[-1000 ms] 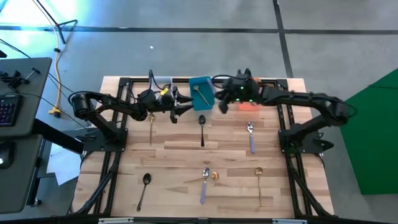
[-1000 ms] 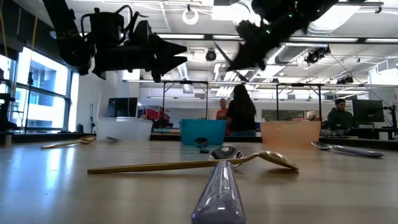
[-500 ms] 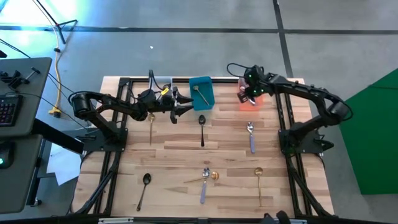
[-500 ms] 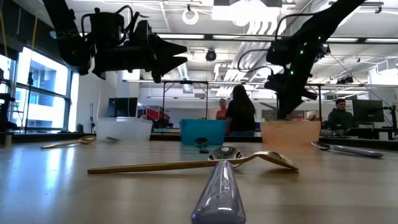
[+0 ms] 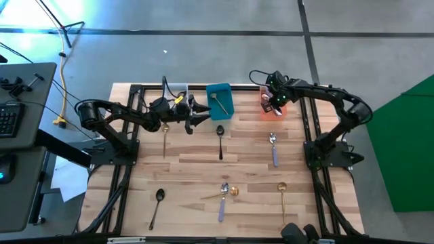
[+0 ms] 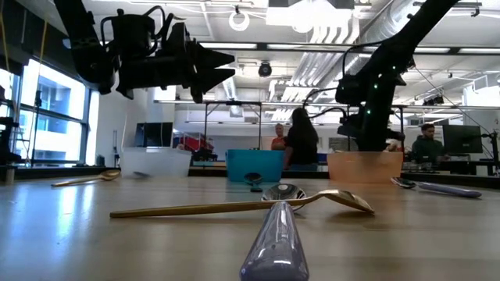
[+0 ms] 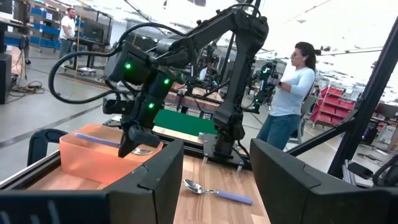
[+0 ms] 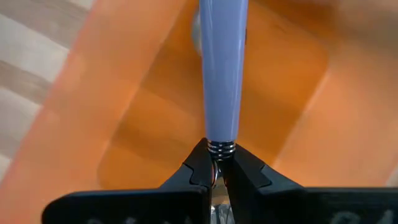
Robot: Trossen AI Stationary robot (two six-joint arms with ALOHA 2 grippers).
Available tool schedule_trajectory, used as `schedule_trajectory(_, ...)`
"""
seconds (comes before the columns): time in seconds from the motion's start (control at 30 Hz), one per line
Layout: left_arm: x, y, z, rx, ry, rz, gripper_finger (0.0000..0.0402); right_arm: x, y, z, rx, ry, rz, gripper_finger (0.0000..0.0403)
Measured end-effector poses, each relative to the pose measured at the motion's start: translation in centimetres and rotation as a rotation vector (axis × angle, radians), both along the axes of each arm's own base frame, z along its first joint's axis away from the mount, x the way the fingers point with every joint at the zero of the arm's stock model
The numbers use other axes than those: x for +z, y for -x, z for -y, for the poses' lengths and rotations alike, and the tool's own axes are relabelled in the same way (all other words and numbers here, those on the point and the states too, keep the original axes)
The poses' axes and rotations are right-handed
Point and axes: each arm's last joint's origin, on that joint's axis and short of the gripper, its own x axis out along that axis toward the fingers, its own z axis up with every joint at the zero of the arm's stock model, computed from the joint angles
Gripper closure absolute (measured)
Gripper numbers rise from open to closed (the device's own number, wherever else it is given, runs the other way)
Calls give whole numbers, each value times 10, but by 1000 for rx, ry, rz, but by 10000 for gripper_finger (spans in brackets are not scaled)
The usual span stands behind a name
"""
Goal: Sort silverware by color (type)
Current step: Put the left purple spoon into the orange bin, then put the center gold spoon into the blue bin
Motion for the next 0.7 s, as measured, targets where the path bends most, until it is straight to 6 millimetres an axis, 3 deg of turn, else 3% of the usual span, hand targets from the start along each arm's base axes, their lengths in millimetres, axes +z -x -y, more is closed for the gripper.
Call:
schedule_trajectory(0.23, 0, 0, 0, 0, -1, 1, 227, -10, 0, 4, -1, -26, -23, 384)
schedule_trajectory(0.4, 0, 1, -2, 8, 12, 2, 227, -10, 0, 4, -4, -14, -25, 361)
schedule_trajectory(0.7, 0, 5, -11, -1, 28, -1, 230, 22, 3, -2, 13, 114, 15, 308)
